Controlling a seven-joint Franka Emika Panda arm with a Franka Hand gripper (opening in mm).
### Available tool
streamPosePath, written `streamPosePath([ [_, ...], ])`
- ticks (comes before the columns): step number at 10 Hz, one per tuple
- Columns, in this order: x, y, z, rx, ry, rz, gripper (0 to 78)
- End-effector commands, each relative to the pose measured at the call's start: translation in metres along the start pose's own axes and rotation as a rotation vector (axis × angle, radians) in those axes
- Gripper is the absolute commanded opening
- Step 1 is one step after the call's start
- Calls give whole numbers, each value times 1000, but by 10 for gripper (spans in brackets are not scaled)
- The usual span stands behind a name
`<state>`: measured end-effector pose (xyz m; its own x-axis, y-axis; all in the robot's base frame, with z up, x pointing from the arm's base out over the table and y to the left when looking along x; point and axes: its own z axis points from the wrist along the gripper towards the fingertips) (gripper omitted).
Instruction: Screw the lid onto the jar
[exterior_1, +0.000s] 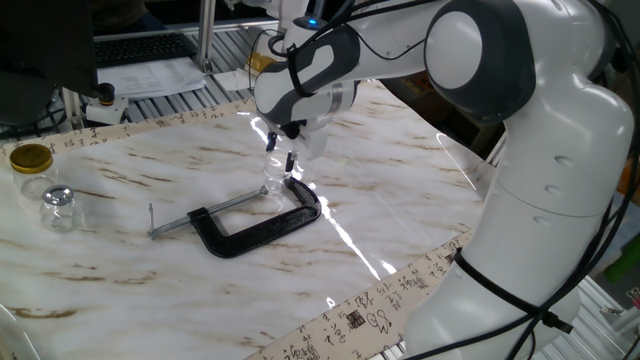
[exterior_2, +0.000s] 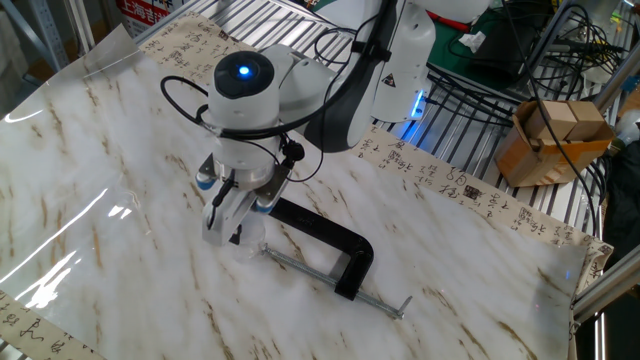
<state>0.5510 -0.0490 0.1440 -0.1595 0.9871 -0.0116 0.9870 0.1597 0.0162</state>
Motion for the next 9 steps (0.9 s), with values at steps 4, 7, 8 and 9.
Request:
streamPosePath([
  [4,0,-1,3,7,3,-104,11],
  [7,-1,-1,3,2,2,10,11],
  [8,-1,-1,3,-1,0,39,11],
  [9,-1,-1,3,-11,-16,109,11],
])
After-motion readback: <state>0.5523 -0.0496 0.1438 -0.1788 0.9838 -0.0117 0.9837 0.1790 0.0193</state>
